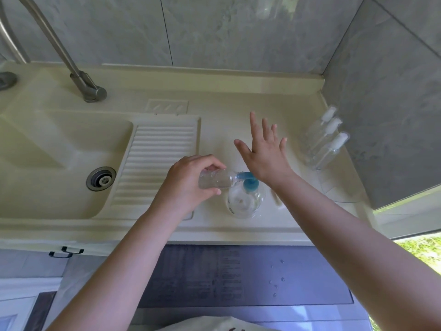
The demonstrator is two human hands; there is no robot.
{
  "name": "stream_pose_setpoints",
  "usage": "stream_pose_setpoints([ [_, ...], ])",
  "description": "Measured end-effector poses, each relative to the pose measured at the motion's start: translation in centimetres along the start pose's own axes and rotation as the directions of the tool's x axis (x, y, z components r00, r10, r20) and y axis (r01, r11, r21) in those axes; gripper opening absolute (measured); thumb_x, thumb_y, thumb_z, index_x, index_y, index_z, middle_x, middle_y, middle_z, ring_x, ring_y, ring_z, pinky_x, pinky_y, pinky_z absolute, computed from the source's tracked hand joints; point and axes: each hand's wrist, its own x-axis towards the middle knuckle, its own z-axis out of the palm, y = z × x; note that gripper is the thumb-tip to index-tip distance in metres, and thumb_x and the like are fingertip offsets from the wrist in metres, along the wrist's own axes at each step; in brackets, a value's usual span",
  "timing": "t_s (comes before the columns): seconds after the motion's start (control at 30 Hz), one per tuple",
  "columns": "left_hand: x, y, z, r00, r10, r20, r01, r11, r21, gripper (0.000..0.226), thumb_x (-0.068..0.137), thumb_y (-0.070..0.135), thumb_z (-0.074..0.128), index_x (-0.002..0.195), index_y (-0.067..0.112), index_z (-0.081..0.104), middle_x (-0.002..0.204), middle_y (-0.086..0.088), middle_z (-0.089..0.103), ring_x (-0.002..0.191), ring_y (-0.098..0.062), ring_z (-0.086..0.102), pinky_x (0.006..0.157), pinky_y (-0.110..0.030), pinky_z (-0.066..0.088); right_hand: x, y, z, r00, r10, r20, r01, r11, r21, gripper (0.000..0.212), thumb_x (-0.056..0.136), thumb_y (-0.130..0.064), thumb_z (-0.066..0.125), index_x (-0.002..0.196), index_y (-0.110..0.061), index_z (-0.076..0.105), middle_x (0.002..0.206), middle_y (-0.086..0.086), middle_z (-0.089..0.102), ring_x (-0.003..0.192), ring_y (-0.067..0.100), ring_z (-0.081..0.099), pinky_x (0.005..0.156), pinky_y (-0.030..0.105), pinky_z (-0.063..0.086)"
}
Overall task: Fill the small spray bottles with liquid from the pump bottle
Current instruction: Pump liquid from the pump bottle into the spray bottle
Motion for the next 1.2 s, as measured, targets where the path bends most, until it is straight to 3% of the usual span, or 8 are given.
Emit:
stream_pose_setpoints([
  [0.43, 0.0, 0.1, 0.2, 1.0, 0.019, -0.016, -0.018, 0.999, 0.027, 0.047, 0.065, 0.018, 0.088, 0.106, 0.034, 0.069, 0.099, 0.017, 0.066, 0.098, -0.009, 0.058, 0.092, -0.031, 0.046, -0.7, -0.2, 1.3, 0.996, 0.067, 0.061, -0.075, 0.987, 0.14, 0.062, 0.106, -0.042, 0.03, 0.159, -0.033, 0.0, 0.167, 0.007, 0.002, 0.153, 0.028, -0.008, 0.121, 0.052, -0.005],
  [0.67, 0.2, 0.4, 0.0, 0.999, 0.038, -0.015, -0.037, 0.999, 0.023, 0.047, 0.066, 0.019, 0.088, 0.106, 0.034, 0.069, 0.099, 0.017, 0.065, 0.099, -0.01, 0.058, 0.092, -0.033, 0.047, 0.5, -0.4, 0.3, 1.0, 0.024, 0.009, -0.026, 0.988, 0.149, 0.066, 0.105, -0.05, 0.031, 0.159, -0.031, -0.002, 0.167, 0.012, 0.0, 0.153, 0.032, -0.009, 0.12, 0.054, -0.005],
  [0.93, 0.4, 0.4, 0.0, 0.999, 0.037, 0.001, -0.037, 0.999, 0.026, 0.048, 0.065, 0.019, 0.089, 0.105, 0.034, 0.069, 0.098, 0.019, 0.065, 0.098, -0.009, 0.058, 0.092, -0.033, 0.048, -0.3, -0.5, 0.5, 0.981, -0.024, -0.192, 0.032, 0.999, 0.038, 0.058, 0.107, -0.038, 0.029, 0.159, -0.026, 0.007, 0.165, 0.008, 0.015, 0.153, 0.031, -0.001, 0.121, 0.055, 0.0],
  [1.2, 0.4, 0.1, 0.0, 1.0, 0.007, 0.011, -0.008, 1.0, 0.007, 0.048, 0.064, 0.018, 0.089, 0.104, 0.035, 0.069, 0.098, 0.018, 0.067, 0.096, -0.006, 0.058, 0.091, -0.027, 0.046, -0.7, -0.6, 1.1, 0.986, 0.015, -0.168, -0.021, 0.999, -0.036, 0.059, 0.107, -0.041, 0.026, 0.159, -0.03, 0.001, 0.166, 0.005, 0.011, 0.153, 0.032, -0.001, 0.121, 0.055, 0.001],
])
